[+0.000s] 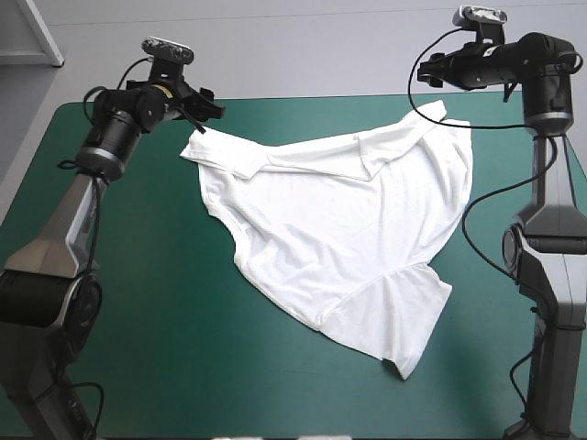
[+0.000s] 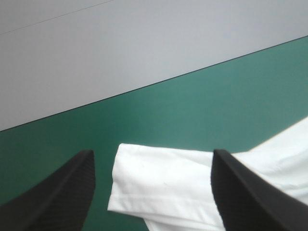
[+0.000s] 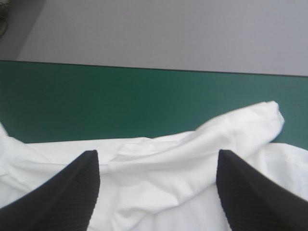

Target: Fold the cloth

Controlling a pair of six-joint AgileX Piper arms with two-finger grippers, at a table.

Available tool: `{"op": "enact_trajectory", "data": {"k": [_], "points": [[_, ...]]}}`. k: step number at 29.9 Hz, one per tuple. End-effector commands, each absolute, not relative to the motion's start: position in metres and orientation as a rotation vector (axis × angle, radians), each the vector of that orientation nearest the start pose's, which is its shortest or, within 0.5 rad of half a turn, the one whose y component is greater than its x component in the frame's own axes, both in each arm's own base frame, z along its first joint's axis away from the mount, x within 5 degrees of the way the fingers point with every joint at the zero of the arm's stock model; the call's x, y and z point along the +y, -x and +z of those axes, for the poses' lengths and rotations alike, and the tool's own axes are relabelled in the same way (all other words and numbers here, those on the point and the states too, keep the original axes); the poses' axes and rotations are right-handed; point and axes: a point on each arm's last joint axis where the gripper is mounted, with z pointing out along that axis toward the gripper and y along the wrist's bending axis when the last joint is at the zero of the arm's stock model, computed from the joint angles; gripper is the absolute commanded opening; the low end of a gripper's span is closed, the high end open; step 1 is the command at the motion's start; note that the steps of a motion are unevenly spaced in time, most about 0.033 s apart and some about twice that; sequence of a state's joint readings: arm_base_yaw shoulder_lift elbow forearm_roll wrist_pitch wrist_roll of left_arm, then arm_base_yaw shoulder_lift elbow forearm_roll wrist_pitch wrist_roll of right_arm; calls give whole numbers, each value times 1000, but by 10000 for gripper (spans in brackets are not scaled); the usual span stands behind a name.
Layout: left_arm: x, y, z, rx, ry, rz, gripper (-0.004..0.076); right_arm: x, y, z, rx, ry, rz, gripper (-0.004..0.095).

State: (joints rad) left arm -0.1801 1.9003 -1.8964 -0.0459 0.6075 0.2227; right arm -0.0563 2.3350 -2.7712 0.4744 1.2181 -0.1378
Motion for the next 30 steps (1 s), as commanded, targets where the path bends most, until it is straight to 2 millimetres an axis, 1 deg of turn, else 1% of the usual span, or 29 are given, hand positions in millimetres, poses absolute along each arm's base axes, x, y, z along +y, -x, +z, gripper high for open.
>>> {"op": "enact_trajectory", "data": {"k": [1,4,7,8,10,13,14,15,16,18,20,21,22,24,26,27,30], "points": [[-75,-394,454,1952,-392,-28,503,17,-447,474,1982,161,535,617],[-70,-363,473,2001,-408,-31,501,21,-430,489,1987,165,531,615],[-66,-339,483,2065,-427,-33,484,29,-413,489,2049,187,538,615],[-65,-334,484,2083,-432,-25,477,34,-404,489,2070,206,539,615],[-61,-325,486,2116,-442,11,465,45,-388,479,2145,246,534,612],[-58,-320,484,2159,-460,47,465,64,-360,459,2250,342,530,611],[-57,-321,482,2168,-468,62,465,69,-352,448,2298,362,526,611],[-56,-324,479,2168,-476,91,465,74,-337,443,2327,398,503,611],[-53,-327,474,2167,-478,134,465,76,-328,432,2371,413,481,611],[-44,-334,465,2169,-444,223,465,81,-303,419,2428,422,455,611],[-32,-341,453,2172,-370,242,465,82,-280,415,2435,416,465,611],[-22,-346,444,2186,-317,213,465,82,-265,411,2440,397,477,611],[-15,-350,438,2182,-279,176,465,81,-255,409,2441,380,482,611],[-4,-357,420,2199,-212,45,465,80,-233,405,2439,372,496,611],[7,-366,402,2211,-167,-109,465,81,-217,400,2446,368,508,611],[11,-371,396,2217,-164,-156,465,81,-210,399,2450,377,510,611],[10,-389,372,2255,-175,-274,465,87,-197,396,2469,397,520,611]]}}
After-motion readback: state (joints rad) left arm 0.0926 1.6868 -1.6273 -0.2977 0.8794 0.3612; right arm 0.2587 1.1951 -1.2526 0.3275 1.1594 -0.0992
